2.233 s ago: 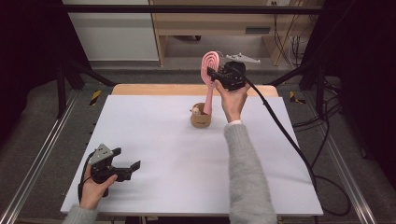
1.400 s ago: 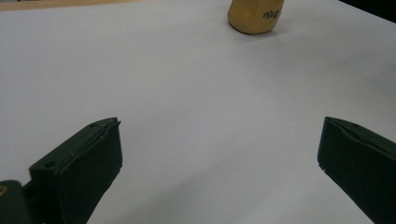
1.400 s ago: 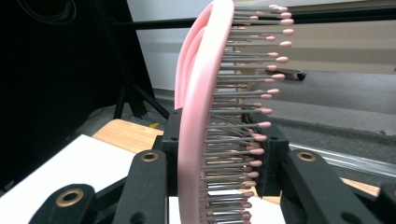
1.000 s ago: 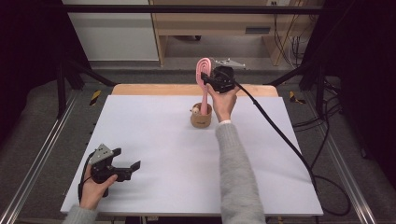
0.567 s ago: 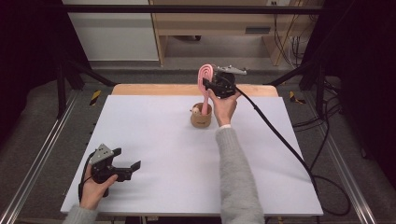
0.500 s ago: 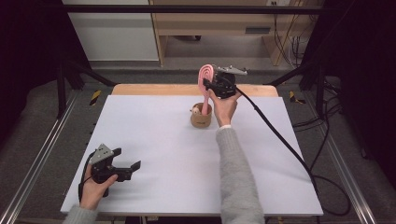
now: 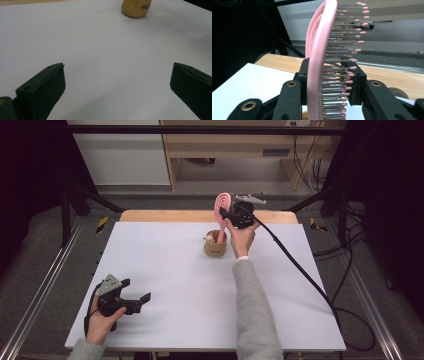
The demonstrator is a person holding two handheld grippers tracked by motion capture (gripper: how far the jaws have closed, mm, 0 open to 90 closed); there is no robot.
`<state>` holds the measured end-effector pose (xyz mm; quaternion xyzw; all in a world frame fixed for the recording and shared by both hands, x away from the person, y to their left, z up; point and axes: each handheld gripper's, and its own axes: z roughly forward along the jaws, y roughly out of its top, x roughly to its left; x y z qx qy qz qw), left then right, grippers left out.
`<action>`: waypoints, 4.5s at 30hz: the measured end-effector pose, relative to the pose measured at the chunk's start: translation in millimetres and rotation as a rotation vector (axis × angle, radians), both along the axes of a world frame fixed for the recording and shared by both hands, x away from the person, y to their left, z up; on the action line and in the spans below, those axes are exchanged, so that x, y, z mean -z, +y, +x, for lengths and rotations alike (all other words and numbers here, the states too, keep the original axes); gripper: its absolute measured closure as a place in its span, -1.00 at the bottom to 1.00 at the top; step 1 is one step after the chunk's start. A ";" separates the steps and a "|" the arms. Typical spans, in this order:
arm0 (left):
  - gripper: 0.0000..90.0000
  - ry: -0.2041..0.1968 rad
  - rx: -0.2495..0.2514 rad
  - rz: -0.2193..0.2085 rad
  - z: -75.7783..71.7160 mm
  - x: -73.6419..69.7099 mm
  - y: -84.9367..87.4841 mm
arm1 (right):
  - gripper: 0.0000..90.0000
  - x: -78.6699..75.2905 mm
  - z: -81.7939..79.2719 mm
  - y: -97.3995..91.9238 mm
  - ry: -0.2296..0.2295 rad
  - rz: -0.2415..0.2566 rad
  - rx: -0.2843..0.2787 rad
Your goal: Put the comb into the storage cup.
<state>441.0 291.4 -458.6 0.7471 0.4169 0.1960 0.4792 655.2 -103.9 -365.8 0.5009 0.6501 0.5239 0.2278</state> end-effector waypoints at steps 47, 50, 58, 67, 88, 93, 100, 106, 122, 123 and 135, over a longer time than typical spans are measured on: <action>-1.00 0.001 0.004 0.008 -0.2 0.4 -1.7 | -0.36 4.9 -12.4 -26.2 -0.029 -0.145 -0.008; -1.00 0.002 0.004 0.006 -0.1 0.5 -1.8 | -0.49 3.1 -16.1 -29.1 -0.057 -0.143 0.004; -1.00 0.003 0.003 0.007 0.2 1.0 -1.7 | -0.78 -2.1 -26.3 -38.2 -0.091 -0.134 -0.008; -1.00 0.004 0.001 0.010 0.3 1.4 -1.3 | -0.94 -7.4 -44.3 -36.5 -0.102 -0.130 -0.049; -1.00 -0.002 0.008 0.018 0.6 1.8 -1.9 | -0.99 -11.2 -95.7 -58.8 -0.155 -0.091 -0.168; -1.00 -0.001 0.011 0.022 0.5 1.9 -2.8 | -0.99 -6.7 -107.7 -64.8 -0.152 -0.086 -0.195; -1.00 -0.001 0.016 0.022 0.5 2.1 -3.5 | -0.99 2.2 -123.7 -70.2 -0.154 -0.084 -0.232; -1.00 -0.002 0.017 0.022 0.4 2.1 -3.9 | -0.99 10.0 -135.7 -73.7 -0.145 -0.084 -0.271; -1.00 -0.007 0.026 0.025 -0.1 2.2 -5.3 | -0.99 39.2 -164.7 -87.2 -0.114 -0.089 -0.331; -1.00 -0.008 0.027 0.024 -0.1 2.2 -5.2 | -0.99 40.7 -165.9 -88.6 -0.112 -0.094 -0.332; -1.00 -0.010 0.032 0.027 -0.4 2.2 -5.5 | -0.99 66.3 -181.7 -111.6 -0.074 -0.086 -0.315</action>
